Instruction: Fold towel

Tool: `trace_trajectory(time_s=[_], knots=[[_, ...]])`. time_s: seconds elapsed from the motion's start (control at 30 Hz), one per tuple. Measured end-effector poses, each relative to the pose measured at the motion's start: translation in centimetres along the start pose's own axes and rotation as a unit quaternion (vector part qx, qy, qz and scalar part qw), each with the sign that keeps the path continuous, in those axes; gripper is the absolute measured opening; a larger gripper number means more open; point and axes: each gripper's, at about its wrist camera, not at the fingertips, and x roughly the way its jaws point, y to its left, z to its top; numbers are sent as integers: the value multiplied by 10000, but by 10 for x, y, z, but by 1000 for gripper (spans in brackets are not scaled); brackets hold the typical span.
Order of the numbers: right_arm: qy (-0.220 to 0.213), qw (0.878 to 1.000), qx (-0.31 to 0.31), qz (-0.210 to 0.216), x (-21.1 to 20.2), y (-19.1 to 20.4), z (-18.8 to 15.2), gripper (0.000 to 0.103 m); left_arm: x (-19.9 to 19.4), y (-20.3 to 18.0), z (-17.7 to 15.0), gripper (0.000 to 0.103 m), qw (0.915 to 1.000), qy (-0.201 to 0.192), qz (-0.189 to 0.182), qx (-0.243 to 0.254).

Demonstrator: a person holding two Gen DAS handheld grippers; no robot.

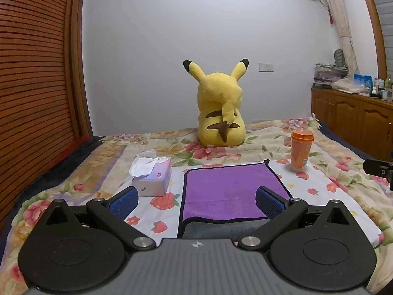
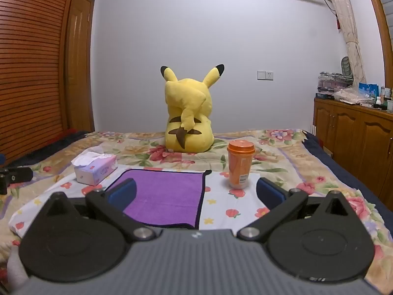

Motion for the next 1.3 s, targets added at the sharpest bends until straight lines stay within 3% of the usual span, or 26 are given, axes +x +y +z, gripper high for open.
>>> trace_trajectory(time_s=[1.3], knots=[[-3,10000,36,13,0,-2,1,103,0,0,0,103,10000,-25,17,44]])
